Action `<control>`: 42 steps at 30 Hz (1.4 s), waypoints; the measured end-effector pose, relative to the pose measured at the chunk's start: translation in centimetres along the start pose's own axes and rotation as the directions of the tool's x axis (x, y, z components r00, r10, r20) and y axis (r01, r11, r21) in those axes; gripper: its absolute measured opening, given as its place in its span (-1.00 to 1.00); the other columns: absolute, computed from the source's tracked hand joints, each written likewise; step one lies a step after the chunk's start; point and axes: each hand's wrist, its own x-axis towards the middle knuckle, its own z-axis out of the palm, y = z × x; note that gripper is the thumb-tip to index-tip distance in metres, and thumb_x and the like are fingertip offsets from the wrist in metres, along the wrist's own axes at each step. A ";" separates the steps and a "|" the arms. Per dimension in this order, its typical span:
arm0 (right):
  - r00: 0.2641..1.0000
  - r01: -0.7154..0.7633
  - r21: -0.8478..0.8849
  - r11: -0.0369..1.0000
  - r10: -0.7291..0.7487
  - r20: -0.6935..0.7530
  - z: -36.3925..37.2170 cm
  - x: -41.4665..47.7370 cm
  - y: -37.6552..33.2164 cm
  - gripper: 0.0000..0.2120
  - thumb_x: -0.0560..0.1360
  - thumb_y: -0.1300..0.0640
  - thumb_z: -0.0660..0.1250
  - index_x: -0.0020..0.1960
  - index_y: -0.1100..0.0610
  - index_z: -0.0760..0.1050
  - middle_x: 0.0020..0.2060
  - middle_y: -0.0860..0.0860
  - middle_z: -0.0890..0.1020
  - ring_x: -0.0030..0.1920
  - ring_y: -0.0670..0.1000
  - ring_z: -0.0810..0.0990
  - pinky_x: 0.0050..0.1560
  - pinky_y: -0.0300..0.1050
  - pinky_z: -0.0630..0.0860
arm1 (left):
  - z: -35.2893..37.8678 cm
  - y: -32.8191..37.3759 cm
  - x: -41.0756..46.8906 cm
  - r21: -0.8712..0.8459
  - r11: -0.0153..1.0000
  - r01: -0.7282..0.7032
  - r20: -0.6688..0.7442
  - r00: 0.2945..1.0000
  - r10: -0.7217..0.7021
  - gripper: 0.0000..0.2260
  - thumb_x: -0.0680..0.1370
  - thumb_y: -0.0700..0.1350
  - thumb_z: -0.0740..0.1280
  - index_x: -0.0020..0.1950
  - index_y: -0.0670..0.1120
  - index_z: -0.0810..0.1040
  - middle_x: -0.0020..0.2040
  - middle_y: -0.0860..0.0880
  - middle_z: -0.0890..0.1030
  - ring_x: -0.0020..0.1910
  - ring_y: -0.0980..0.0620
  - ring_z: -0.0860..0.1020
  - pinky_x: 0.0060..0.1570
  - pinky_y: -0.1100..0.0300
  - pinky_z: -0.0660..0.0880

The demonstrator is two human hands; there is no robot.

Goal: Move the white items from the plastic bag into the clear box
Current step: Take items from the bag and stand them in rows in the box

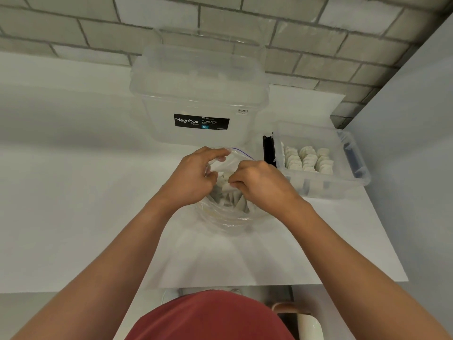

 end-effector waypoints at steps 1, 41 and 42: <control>1.000 -0.005 0.026 1.000 0.005 0.003 -0.2 -0.2 0.1 -0.85 0.52 0.19 0.35 -0.09 0.06 0.70 -0.20 0.01 0.60 -0.19 0.14 0.60 -0.23 0.07 0.57 | 0.1 0.1 0.0 -0.001 1.000 0.000 0.003 1.000 0.000 -0.49 0.51 -0.33 0.30 0.38 0.09 0.50 0.14 0.15 0.56 -0.22 0.10 0.45 -0.14 0.52 0.35; 0.874 -0.194 -0.692 0.696 0.442 0.199 -3.2 -3.0 24.5 -0.93 0.46 0.16 0.33 -0.13 0.03 0.58 -0.13 -0.07 0.60 0.05 0.03 0.50 0.09 0.08 0.18 | 0.4 0.3 0.4 -0.002 0.994 0.110 -0.112 0.988 -0.110 -0.52 0.50 -0.32 0.37 0.25 0.20 0.55 0.13 0.17 0.60 -0.22 0.06 0.47 -0.17 0.44 0.38; 0.875 -0.189 -0.700 0.689 0.441 0.198 -3.1 -3.0 24.6 -0.94 0.46 0.16 0.33 -0.16 0.03 0.54 -0.14 -0.07 0.60 0.05 0.03 0.50 0.08 0.08 0.14 | 0.4 0.3 0.5 -0.002 0.994 0.113 -0.111 0.987 -0.112 -0.52 0.50 -0.32 0.37 0.25 0.20 0.55 0.13 0.18 0.60 -0.21 0.06 0.47 -0.17 0.46 0.38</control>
